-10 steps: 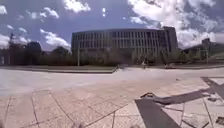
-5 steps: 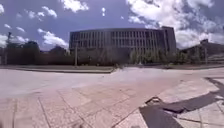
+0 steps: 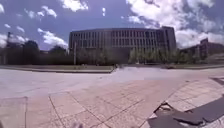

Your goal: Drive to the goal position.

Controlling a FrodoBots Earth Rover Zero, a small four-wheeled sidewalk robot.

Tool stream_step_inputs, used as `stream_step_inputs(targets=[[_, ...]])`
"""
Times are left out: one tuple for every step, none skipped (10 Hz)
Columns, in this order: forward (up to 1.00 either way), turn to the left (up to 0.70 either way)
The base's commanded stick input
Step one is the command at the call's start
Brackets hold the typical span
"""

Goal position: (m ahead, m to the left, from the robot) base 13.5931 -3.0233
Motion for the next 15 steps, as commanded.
stream_step_inputs(targets=[[0.70, 0.00], [0.70, 0.00], [0.70, 0.00], [0.70, 0.00], [0.70, 0.00], [0.70, 0.00], [0.70, 0.00], [0.70, 0.00], [0.70, 0.00], [0.70, 0.00], [0.70, 0.00], [0.70, -0.13], [0.70, -0.32], [0.70, -0.29], [0.70, -0.24]])
